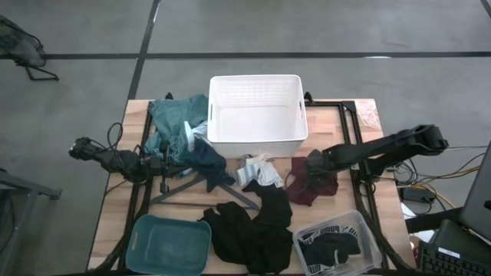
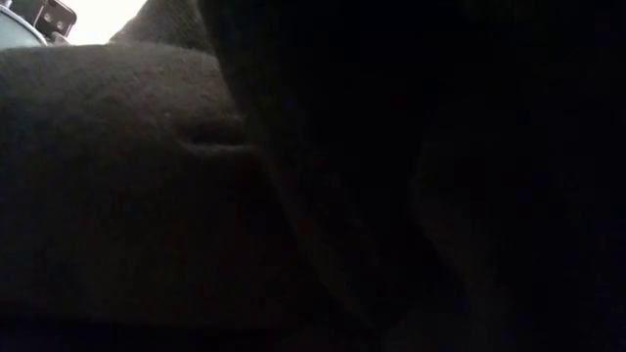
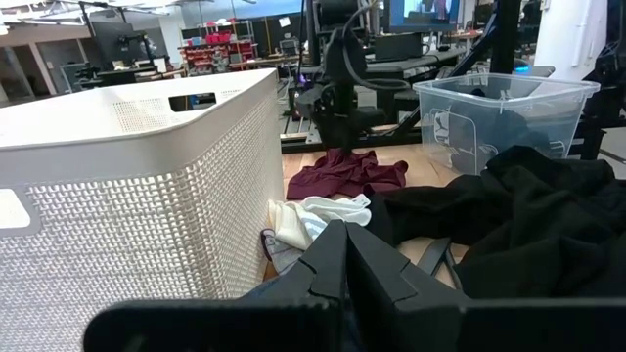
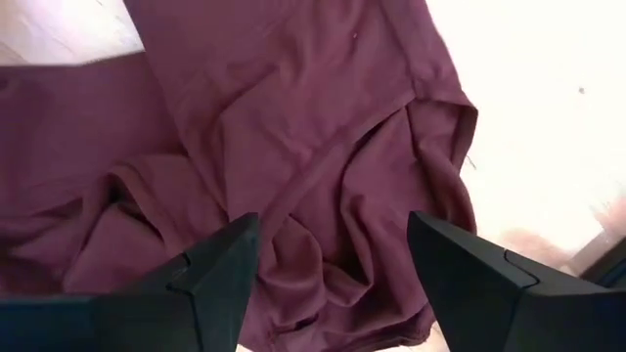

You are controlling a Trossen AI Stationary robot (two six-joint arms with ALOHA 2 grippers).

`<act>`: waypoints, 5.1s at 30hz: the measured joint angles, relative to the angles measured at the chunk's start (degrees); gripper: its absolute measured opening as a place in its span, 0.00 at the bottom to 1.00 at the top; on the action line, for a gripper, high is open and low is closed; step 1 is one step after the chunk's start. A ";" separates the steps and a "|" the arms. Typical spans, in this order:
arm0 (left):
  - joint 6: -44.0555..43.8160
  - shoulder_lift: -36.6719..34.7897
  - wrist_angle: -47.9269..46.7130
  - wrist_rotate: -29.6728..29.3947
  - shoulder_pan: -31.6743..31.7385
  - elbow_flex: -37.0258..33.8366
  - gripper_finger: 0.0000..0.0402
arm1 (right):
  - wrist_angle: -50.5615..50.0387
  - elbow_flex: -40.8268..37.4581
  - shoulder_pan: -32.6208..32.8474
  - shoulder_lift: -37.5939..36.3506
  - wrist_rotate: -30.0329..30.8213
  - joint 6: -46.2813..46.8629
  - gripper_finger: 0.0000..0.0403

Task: Pick & Place Cloths
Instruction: Put the red underwear into the transparent bin

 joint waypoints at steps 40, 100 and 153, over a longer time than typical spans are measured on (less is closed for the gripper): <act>0.00 -0.01 -0.02 0.00 0.04 0.00 0.03 | 4.00 -0.22 0.02 8.18 -1.12 -5.77 0.03; 0.00 0.00 -0.02 0.00 0.04 0.00 0.03 | 7.03 38.99 30.30 -14.33 -1.68 16.52 0.02; 0.00 0.00 -0.02 0.00 0.04 0.00 0.03 | -8.84 38.84 46.83 21.00 -22.08 40.76 0.02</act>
